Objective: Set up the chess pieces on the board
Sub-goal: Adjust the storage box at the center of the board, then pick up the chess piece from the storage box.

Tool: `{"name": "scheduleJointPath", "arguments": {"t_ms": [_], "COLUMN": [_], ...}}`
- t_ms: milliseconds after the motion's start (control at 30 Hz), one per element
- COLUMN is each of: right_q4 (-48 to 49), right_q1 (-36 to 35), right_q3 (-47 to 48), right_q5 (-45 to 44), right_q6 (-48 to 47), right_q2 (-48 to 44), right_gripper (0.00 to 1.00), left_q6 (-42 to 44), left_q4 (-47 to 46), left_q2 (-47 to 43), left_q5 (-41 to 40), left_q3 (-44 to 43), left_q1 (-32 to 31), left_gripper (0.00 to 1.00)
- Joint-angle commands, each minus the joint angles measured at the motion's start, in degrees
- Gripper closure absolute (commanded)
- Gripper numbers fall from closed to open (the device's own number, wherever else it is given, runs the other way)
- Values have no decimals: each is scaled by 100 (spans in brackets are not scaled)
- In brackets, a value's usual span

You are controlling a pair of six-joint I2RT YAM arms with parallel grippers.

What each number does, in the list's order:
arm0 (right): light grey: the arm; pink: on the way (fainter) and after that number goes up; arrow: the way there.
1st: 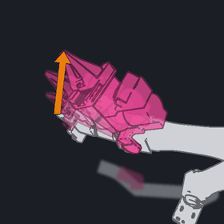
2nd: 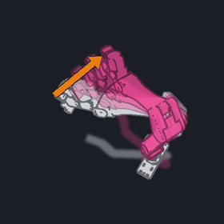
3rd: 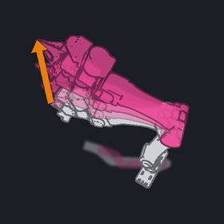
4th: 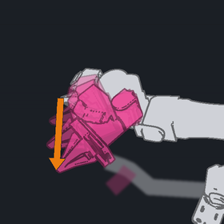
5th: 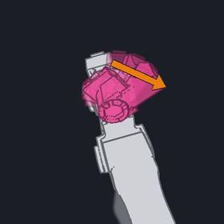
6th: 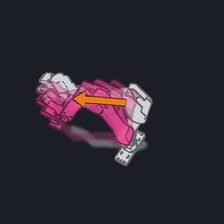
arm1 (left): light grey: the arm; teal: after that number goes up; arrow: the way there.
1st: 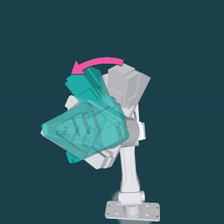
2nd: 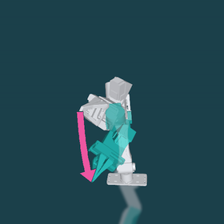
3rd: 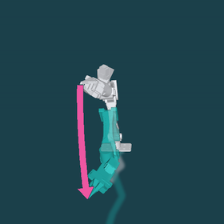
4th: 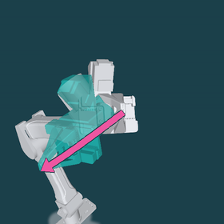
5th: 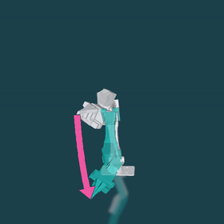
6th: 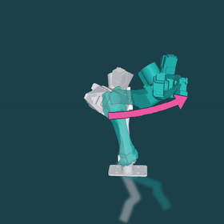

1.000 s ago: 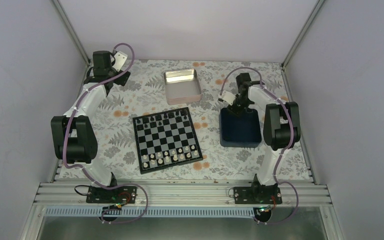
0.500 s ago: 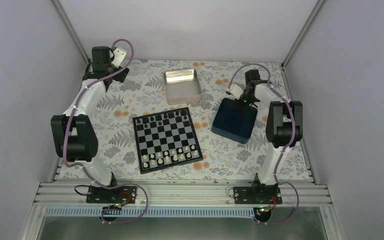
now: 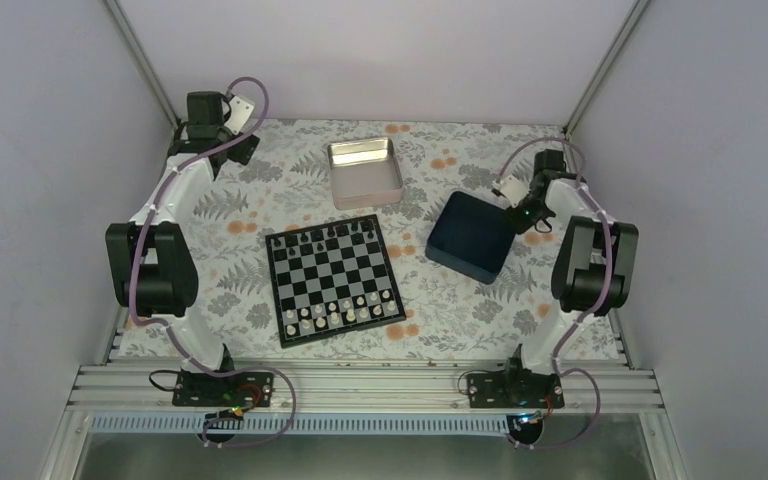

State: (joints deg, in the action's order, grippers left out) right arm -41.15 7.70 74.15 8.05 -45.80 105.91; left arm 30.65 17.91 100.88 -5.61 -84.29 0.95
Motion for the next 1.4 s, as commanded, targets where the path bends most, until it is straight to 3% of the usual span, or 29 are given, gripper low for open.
{"name": "scheduleJointPath", "arguments": {"t_ms": [0,500,800,1000,1167,1367], "right_q4": [-391,-1408,-2345,-1920,-837,-327], "right_q1": [157,554,519,309,269,79], "right_q3": [-336,-1599,-1893,-1687,-1764,-1707], "right_q5": [-202,-238,196,884,1439,1932], "right_q6": [-205,-572,-805,-1067,-1267,-1420], "right_q2": [-418,-1008,-2122,-2250,-2024,-1378], "right_gripper": [96,96,96,59,58,59], "left_q6": [-17,-39,-72,-52,-10,-69], "left_q4": [8,-29,-8,-53,-217,-272], "left_q2": [85,122,200,180,7,-51], "left_q5": [-20,6,-3,-13,-49,19], "left_q3": [-227,-258,-363,-323,-147,-106], "left_q1": [-6,-68,-123,-200,-191,-224], "left_gripper": [0,0,0,0,0,0]}}
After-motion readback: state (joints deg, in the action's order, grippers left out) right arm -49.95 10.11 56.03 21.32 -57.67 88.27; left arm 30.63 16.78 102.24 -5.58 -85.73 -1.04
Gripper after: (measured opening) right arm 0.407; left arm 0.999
